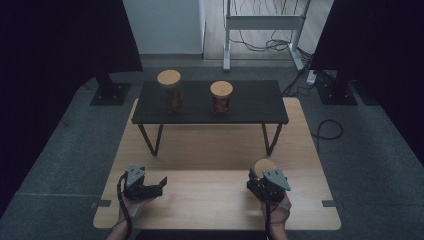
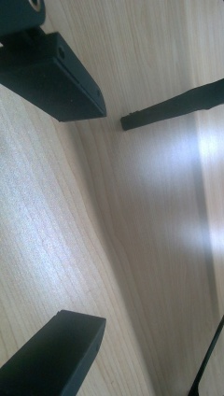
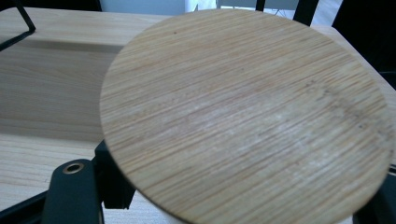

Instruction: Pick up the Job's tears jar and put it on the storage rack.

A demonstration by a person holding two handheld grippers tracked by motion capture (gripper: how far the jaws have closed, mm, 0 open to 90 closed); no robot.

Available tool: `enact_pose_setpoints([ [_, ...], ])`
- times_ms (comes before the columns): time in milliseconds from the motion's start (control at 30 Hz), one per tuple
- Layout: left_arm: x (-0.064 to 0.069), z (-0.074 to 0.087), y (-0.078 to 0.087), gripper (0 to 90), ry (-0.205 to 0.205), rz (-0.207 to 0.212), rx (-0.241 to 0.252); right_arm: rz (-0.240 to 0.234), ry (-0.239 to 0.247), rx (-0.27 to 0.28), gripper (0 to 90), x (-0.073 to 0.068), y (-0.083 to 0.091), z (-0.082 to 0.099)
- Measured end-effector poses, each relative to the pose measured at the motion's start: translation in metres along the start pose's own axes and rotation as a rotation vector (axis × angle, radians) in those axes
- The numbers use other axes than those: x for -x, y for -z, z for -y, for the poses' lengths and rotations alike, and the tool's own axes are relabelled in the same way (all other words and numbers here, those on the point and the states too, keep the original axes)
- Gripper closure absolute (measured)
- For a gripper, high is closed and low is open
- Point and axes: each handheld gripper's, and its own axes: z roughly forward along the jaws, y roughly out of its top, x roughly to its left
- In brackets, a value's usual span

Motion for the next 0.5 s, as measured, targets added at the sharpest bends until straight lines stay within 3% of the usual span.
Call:
enact_pose_setpoints([
  [267,0.0002,-0.0001,-0.0002,1.8,-0.002,0.000,-0.001,-0.031,-0.033,0.009,25.0,0.0042,0.0049,-0.0025],
  [500,0.0000,-0.0003,-0.0002,1.8,-0.001,-0.001,-0.002,-0.035,-0.033,0.024,25.0,0.0029,0.0101,-0.0044],
])
